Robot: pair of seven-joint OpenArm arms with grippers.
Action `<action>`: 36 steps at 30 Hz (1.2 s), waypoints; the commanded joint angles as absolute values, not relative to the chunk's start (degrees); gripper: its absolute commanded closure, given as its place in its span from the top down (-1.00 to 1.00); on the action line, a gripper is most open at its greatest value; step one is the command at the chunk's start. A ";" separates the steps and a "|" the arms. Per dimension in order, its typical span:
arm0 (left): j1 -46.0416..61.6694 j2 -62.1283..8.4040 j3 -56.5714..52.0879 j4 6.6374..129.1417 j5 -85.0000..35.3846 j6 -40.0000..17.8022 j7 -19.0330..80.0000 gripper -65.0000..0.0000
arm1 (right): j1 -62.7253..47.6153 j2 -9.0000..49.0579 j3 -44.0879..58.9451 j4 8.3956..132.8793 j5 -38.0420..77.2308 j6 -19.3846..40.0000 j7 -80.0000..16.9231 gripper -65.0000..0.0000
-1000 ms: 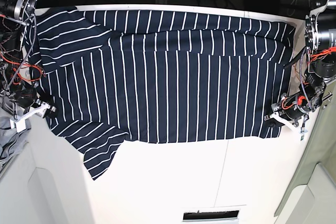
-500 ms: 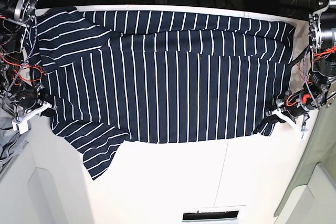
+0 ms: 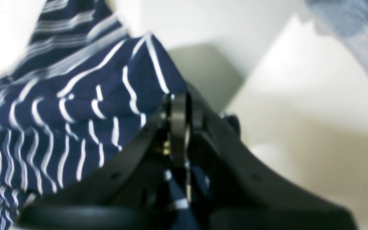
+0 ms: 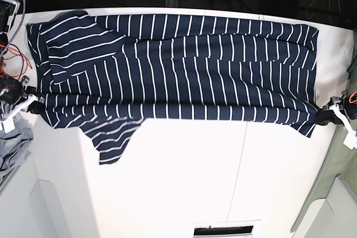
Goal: Layout the t-shirt on the table in an organized manner, then fold the t-shirt properly
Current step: 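Fold the held edge over toward the collar with both grippers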
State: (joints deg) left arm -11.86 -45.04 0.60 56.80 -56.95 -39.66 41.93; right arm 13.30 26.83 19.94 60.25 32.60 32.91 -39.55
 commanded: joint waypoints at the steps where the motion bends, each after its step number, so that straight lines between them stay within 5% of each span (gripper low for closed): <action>1: -11.49 -47.27 0.10 59.44 -58.57 -40.00 41.95 -1.00 | 13.23 28.67 20.34 63.07 34.54 33.26 -38.81 -1.00; 13: 1.48 -49.30 0.10 69.87 -62.76 -40.00 48.23 -1.00 | 2.15 29.19 22.50 69.38 35.33 32.75 -39.53 -0.96; 17: 1.43 -47.57 0.10 69.87 -61.58 -40.00 48.49 -1.00 | 2.22 29.17 22.50 69.38 34.92 32.73 -36.32 0.13; 19: 1.45 -46.70 0.10 69.89 -61.01 -40.00 48.47 -1.00 | 2.26 29.15 22.50 69.36 34.92 32.62 -32.23 0.33; 29: 2.46 -44.80 0.10 69.95 -58.02 -40.00 48.47 -1.00 | 13.80 21.08 22.09 66.02 25.34 29.89 -29.32 0.33; 36: 2.44 -44.80 0.10 69.95 -58.02 -40.00 48.69 -1.00 | 24.51 15.84 21.17 47.79 15.18 29.26 -21.98 0.33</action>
State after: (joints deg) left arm 3.14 -43.33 0.69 69.21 -57.19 -39.68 49.10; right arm 23.24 15.16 21.10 46.74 14.63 29.02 -23.00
